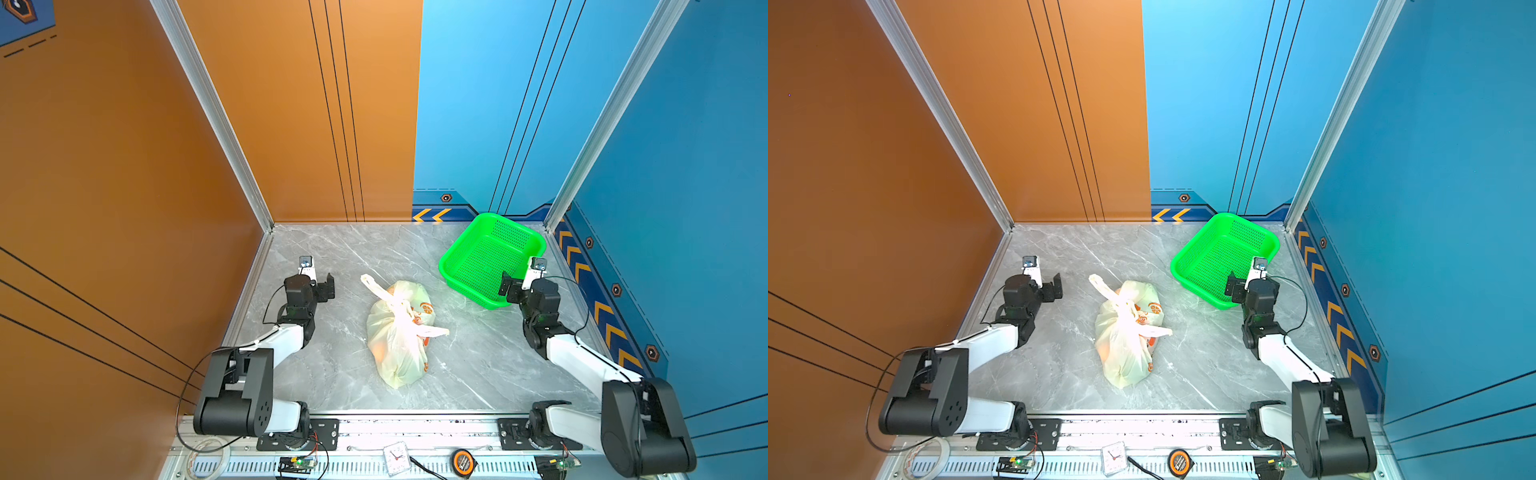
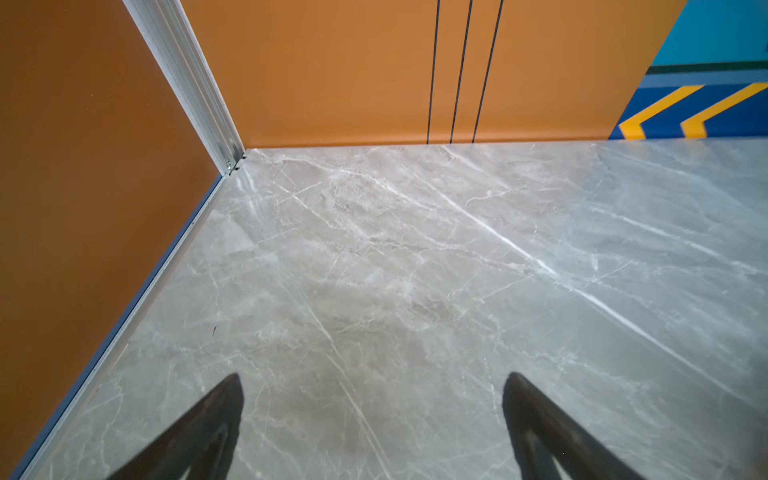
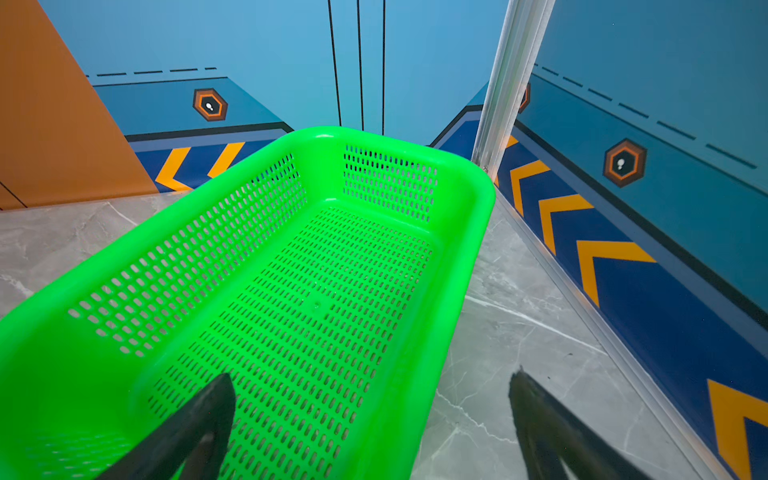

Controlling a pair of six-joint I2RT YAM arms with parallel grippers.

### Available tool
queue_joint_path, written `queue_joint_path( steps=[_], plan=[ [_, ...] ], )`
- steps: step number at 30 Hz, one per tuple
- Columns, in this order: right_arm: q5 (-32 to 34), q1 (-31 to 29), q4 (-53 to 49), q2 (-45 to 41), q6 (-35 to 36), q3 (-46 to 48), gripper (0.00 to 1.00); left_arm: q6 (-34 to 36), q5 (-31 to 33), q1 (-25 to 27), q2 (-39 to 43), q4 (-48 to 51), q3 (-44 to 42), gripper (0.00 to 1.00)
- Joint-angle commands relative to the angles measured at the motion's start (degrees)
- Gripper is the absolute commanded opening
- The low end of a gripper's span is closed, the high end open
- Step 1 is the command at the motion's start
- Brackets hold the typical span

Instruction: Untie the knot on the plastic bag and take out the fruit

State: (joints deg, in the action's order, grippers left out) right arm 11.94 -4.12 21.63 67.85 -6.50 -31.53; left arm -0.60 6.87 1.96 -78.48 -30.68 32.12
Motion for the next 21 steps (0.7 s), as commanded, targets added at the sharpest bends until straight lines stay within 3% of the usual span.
queue_joint_path(
  steps=[1, 5, 9, 21],
  plan=[
    [4.0, -0.4, -26.5, -0.6, -6.7, -9.8, 1.00, -4.0, -4.4, 0.9, 2.4, 10.1, 3.3, 0.98],
    [4.5, -0.1, -53.0, 8.4, -12.9, -26.2, 1.00, -7.6, -6.6, 2.8, 2.8, 14.0, 6.3, 0.98],
    [4.7, -0.5, -67.7, 15.7, -16.1, -35.4, 1.00, -9.8, -8.1, 5.3, 2.2, 16.0, 8.5, 0.98],
    [4.0, 4.6, -72.4, 26.8, -13.2, -41.8, 1.00, -11.9, -8.5, 9.6, 1.0, 16.2, 9.8, 0.98]
  ],
)
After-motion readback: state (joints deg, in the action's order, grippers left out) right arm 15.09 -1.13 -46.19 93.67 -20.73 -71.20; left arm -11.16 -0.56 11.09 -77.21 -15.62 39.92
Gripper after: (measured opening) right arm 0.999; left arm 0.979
